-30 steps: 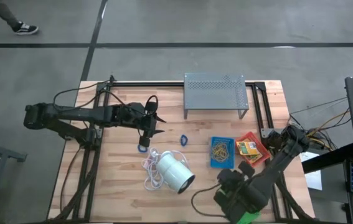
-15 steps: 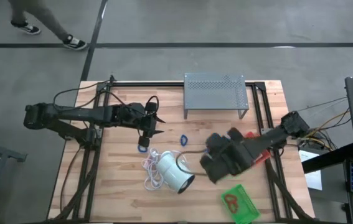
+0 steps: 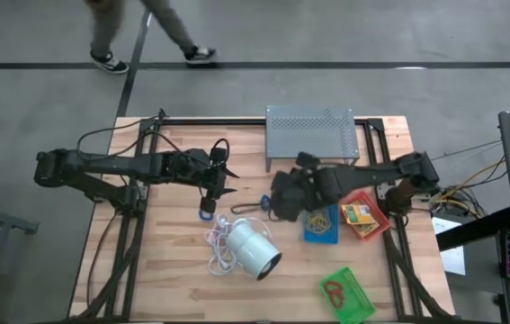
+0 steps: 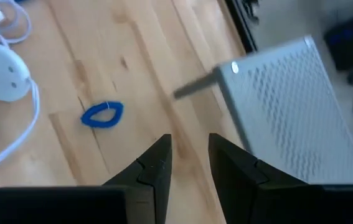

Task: Pick & Place Office Desk Supplies
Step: Put the blue spring keychain into the green bin

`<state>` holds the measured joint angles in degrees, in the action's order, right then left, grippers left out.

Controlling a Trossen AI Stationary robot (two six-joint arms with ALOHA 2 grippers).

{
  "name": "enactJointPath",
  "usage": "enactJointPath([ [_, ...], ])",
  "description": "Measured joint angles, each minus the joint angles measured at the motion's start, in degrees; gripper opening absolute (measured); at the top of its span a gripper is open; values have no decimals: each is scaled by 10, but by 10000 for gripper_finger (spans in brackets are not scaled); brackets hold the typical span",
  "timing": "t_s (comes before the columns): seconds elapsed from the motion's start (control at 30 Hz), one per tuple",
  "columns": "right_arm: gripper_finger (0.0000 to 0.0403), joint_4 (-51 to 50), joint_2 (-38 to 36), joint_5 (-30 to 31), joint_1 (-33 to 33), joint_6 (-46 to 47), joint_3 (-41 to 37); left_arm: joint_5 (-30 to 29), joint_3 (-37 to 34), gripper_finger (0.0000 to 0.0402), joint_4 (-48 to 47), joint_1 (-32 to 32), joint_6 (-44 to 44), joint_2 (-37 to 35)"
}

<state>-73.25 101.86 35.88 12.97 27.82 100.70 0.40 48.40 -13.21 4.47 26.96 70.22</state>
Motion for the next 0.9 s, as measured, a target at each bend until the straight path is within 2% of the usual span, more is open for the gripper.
enactJointPath([
  [0.23, 107, 78, 0, -104, -65, -158, -4, 0, 0, 184, 0, 0, 0, 0],
  [0.47, 107, 149, -4, -142, -104, -279, -5, 0, 0, 184, 0, 0, 0, 0],
  [0.57, 103, 151, -4, -196, -133, -298, -5, 0, 0, 184, 0, 0, 0, 0],
  [0.73, 88, 148, -5, -318, -181, -300, -6, 0, 0, 184, 0, 0, 0, 0],
  [0.9, 76, 169, -5, -300, -214, -340, -18, 0, 0, 184, 0, 0, 0, 0],
])
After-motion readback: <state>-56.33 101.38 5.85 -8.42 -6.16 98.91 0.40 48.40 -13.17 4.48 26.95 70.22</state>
